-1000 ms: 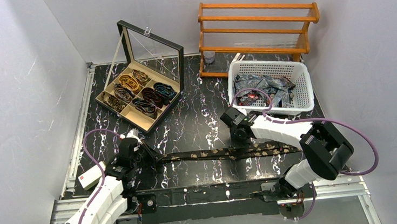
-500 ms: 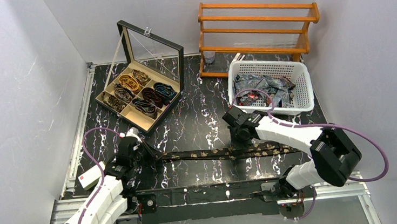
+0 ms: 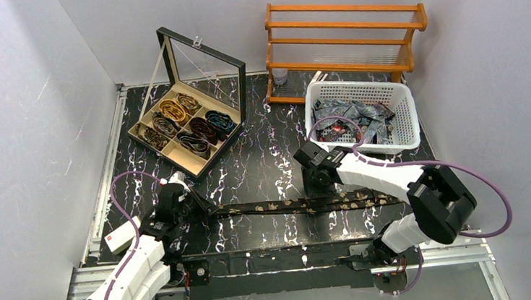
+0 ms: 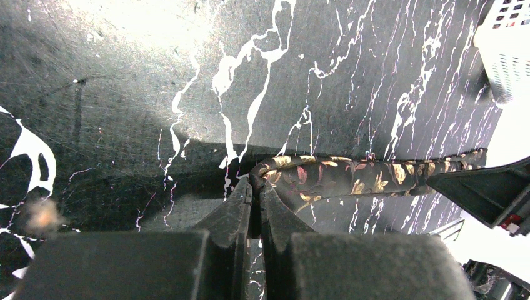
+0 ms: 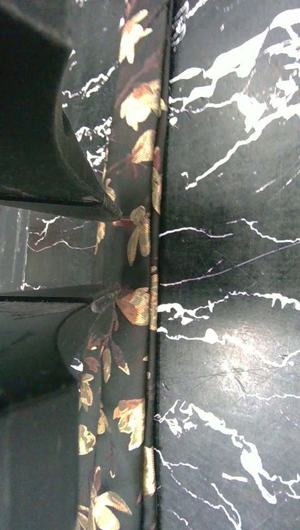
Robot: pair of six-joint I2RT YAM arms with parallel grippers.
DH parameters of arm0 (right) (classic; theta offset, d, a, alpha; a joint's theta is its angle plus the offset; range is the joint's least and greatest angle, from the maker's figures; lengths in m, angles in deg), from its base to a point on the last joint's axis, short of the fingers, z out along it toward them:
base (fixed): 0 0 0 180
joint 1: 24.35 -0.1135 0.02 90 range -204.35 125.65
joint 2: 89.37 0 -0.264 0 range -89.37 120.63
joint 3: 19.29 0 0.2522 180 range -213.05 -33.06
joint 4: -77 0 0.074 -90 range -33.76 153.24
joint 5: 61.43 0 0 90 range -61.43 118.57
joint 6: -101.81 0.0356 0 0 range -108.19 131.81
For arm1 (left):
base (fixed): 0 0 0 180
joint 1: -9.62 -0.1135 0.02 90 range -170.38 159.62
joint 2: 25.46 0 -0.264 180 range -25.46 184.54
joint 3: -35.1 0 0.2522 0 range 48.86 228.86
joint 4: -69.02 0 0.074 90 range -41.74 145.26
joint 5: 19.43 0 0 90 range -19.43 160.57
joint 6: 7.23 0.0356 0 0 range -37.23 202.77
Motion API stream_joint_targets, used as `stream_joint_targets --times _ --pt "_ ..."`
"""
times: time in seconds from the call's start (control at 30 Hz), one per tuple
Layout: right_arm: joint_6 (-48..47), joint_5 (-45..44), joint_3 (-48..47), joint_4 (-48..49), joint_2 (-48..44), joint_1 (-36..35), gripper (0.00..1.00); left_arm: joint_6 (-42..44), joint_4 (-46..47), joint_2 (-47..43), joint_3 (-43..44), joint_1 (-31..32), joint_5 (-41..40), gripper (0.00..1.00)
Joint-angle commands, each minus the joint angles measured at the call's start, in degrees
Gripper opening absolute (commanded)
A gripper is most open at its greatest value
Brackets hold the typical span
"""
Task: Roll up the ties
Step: Flatten out the tie at the center of the board.
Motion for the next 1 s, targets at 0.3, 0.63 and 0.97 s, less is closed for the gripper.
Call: stream_joint_targets --times 0.3,0.63,0.97 --pt "1.0 -3.1 2.7 -0.3 7.6 -0.6 0.19 0.8 -1.0 -0.5 1.9 0.3 -0.6 0.0" --pt "-1.0 -3.2 -4.9 -8.4 3.5 -1.5 0.09 0.5 -1.4 -0.8 2.1 0.2 -1.1 0.0" --pt "1.0 0.0 0.1 -7.7 1.7 -1.5 0.15 0.7 -2.4 -0.8 4.0 0.3 -2.5 0.0"
